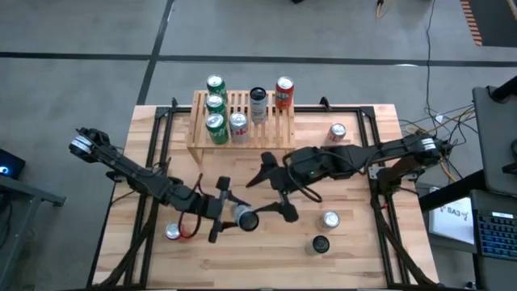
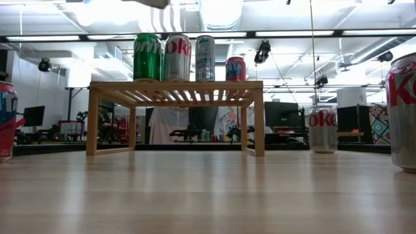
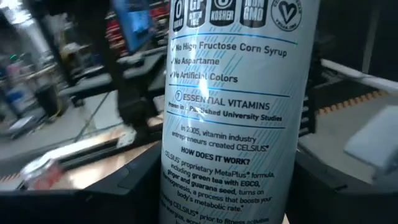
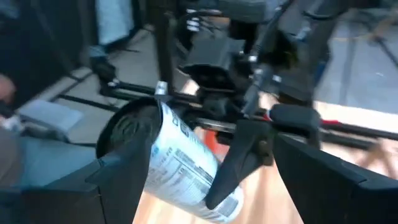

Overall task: Place canned beverage on shelf
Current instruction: Put the top right blue soda can on the shelf

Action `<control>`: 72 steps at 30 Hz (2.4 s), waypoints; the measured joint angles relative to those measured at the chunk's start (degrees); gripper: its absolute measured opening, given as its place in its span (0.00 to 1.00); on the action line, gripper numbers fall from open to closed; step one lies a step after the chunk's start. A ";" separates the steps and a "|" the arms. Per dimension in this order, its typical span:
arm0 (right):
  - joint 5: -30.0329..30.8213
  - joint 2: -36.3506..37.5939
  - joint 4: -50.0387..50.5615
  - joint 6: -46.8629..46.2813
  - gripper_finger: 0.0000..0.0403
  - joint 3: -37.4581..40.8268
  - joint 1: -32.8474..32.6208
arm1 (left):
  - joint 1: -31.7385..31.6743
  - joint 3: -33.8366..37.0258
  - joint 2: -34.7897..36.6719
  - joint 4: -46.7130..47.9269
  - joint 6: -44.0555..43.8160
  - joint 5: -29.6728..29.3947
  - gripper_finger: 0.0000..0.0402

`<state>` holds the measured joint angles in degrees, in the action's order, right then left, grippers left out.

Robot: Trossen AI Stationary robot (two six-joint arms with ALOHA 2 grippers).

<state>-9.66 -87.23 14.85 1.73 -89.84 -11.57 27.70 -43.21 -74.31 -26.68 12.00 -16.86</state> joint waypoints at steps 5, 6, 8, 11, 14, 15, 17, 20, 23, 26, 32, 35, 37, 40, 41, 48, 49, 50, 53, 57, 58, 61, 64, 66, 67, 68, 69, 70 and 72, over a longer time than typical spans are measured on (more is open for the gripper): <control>-8.86 1.09 -13.10 0.89 0.80 10.34 -0.05 | 0.63 0.01 -0.45 -5.68 4.55 7.54 0.57; -9.42 1.31 -15.59 0.90 0.80 12.05 -0.07 | 0.73 0.01 -0.56 -6.51 5.19 8.27 0.57; -9.41 1.61 -21.73 2.32 0.80 15.22 -0.03 | 0.77 0.40 -0.56 -7.36 5.51 8.68 0.57; -9.26 1.61 -29.46 6.55 0.80 19.18 0.00 | 0.72 0.68 -0.37 -7.77 5.28 8.38 0.57; -8.40 0.92 -35.41 9.56 0.80 21.66 -0.02 | 0.70 0.71 -0.34 -7.82 3.91 8.33 0.57; -8.32 0.88 -36.50 10.21 0.80 22.18 -0.02 | 0.70 0.73 -0.34 -7.80 3.57 8.32 0.57; -8.11 0.92 -37.65 11.03 0.80 22.82 -0.02 | 0.77 0.73 -0.34 -7.82 2.78 7.19 0.57; -7.71 0.95 -37.86 11.35 0.80 23.09 -0.02 | 0.74 0.73 -0.32 -7.41 2.31 3.88 0.57; -7.69 0.91 -37.93 11.37 0.81 22.60 0.00 | 0.68 0.73 -0.32 -5.92 2.04 0.14 0.57; -7.71 0.97 -38.02 12.50 0.80 22.60 -0.02 | 0.70 0.73 -0.23 -4.54 2.02 -4.11 0.57; -6.91 0.91 -38.28 15.29 0.81 22.64 0.00 | 0.79 0.73 -0.23 -4.29 0.24 -11.54 0.57; -3.19 0.70 -40.05 15.62 0.81 22.64 -0.18 | 0.72 0.73 -0.23 -4.37 -0.05 -12.84 0.57; -2.51 0.23 -41.51 16.14 0.81 22.64 -0.18 | 0.72 0.73 -0.23 -4.81 -0.05 -14.61 0.57; -1.97 -1.29 -45.82 16.25 0.80 22.64 -0.05 | 0.64 0.73 -0.23 -5.11 0.38 -17.75 0.57; -1.69 -1.77 -47.11 16.28 0.80 22.64 -0.05 | 0.63 0.73 -0.25 -5.13 0.53 -18.03 0.57; -1.71 -2.24 -48.23 15.35 0.76 22.06 0.47 | 0.53 0.73 -0.35 -5.05 0.79 -18.72 0.57; -1.72 -2.24 -48.20 15.10 0.73 21.98 0.49 | 0.53 0.73 -0.41 -5.09 0.79 -18.86 0.57; -1.72 -2.24 -48.19 15.13 0.70 21.91 0.50 | 0.53 0.73 -0.45 -5.09 0.76 -19.02 0.57; -1.73 -2.24 -48.13 15.39 0.60 21.77 0.50 | 0.39 0.73 -0.45 -5.18 0.59 -18.89 0.57; -1.53 -2.24 -48.15 15.27 0.59 21.75 0.54 | 0.39 0.73 -0.45 -5.16 0.59 -18.93 0.63; -1.25 -2.24 -48.14 15.20 0.59 21.75 0.54 | 0.37 0.73 -0.45 -5.16 0.60 -18.93 0.67; -0.29 -2.24 -47.97 14.40 0.59 21.75 0.73 | 0.34 0.73 -0.45 -5.16 0.79 -20.19 0.73; -0.15 -2.24 -47.81 13.87 0.59 21.75 0.92 | 0.26 0.73 -0.45 -5.09 -0.05 -20.77 0.75; -0.17 -2.24 -47.88 13.27 0.59 21.75 1.08 | 0.26 0.73 -0.45 -5.09 -1.08 -20.70 0.76; -0.21 -2.21 -47.85 13.08 0.59 21.75 1.13 | 0.26 0.73 -0.45 -5.07 -1.74 -20.73 0.76; -0.18 -2.11 -47.78 13.06 0.59 21.75 1.28 | 0.26 0.73 -0.45 -5.01 -2.49 -20.77 0.76; -0.03 -1.85 -47.46 13.03 0.59 21.75 1.41 | 0.26 0.73 -0.45 -5.04 -3.24 -20.80 0.76; 0.35 -1.63 -46.88 13.04 0.59 21.75 1.48 | 0.26 0.73 -0.45 -5.15 -3.97 -20.88 0.76; 0.62 -0.97 -45.70 12.95 0.59 21.75 2.00 | 0.26 0.73 -0.45 -5.25 -4.54 -21.69 0.76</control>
<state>-9.04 -88.20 -30.85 14.68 -68.10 -9.57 27.97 -42.48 -74.76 -31.93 7.47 -38.55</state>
